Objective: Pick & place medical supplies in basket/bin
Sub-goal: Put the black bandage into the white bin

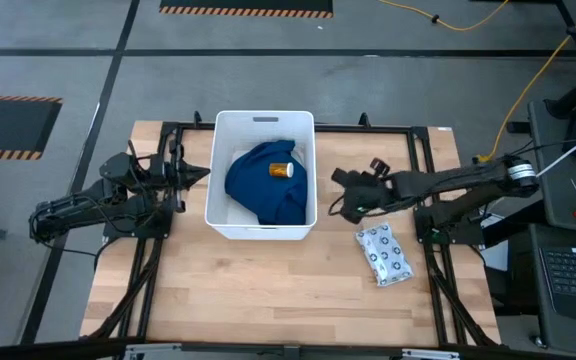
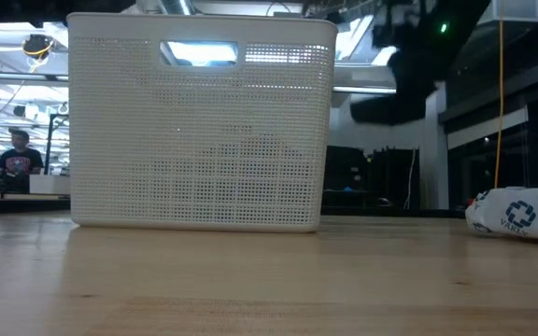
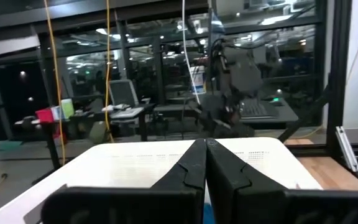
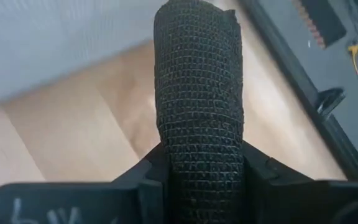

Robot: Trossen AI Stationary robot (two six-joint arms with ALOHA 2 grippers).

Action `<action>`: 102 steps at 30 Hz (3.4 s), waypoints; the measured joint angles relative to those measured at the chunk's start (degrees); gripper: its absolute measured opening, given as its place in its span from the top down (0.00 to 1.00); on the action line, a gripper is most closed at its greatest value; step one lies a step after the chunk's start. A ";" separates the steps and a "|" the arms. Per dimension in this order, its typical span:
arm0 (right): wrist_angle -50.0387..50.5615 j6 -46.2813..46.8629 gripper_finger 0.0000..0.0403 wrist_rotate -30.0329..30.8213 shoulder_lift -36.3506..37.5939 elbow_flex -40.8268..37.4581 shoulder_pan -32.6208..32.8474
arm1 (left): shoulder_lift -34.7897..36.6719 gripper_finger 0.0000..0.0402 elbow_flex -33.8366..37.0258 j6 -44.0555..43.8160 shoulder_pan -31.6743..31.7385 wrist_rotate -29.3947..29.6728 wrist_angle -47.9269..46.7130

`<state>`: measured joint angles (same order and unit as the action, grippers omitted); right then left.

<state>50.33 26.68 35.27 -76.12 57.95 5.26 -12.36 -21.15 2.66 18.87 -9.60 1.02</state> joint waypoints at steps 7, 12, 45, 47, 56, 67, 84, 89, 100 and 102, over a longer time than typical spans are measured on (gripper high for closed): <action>-12.91 -10.65 0.74 0.06 10.41 0.00 -1.42 | -0.44 1.00 0.02 0.01 -0.02 -0.42 3.74; -28.20 -24.11 0.74 -9.39 13.14 0.00 -2.85 | -3.48 0.99 0.00 -0.43 -0.02 -0.44 10.77; -56.98 -39.04 0.74 -33.01 7.15 0.00 -10.03 | -50.75 0.59 -30.82 9.22 -8.03 -2.21 15.54; -56.98 -39.04 0.74 -33.02 7.15 0.00 -10.03 | -53.10 0.58 -32.97 9.20 -8.31 -2.06 15.53; -58.35 -39.01 0.74 -38.25 7.15 0.00 -10.01 | -62.35 0.59 -40.80 8.63 -8.28 -2.06 15.53; -59.68 -39.35 0.74 -38.81 7.32 0.00 -10.01 | -67.27 0.59 -46.37 8.62 -8.27 -5.33 15.39; -59.90 -39.34 0.74 -41.49 7.12 0.00 -9.92 | -68.48 0.60 -47.17 8.51 -9.66 -12.18 15.56; -59.93 -39.36 0.74 -40.92 7.12 0.00 -9.88 | -68.48 0.64 -47.17 10.69 -10.12 -12.15 15.60; -59.98 -41.54 0.73 -41.56 7.17 0.00 -10.21 | -68.45 0.92 -47.17 10.69 -10.36 -12.14 15.75; -59.98 -42.09 0.72 -41.49 7.17 0.00 -10.25 | -68.45 0.92 -47.17 10.57 -10.08 -12.27 15.69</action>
<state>-9.65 -15.42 -6.23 -68.95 57.95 -4.99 -80.82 -68.31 13.22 8.79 -21.87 16.71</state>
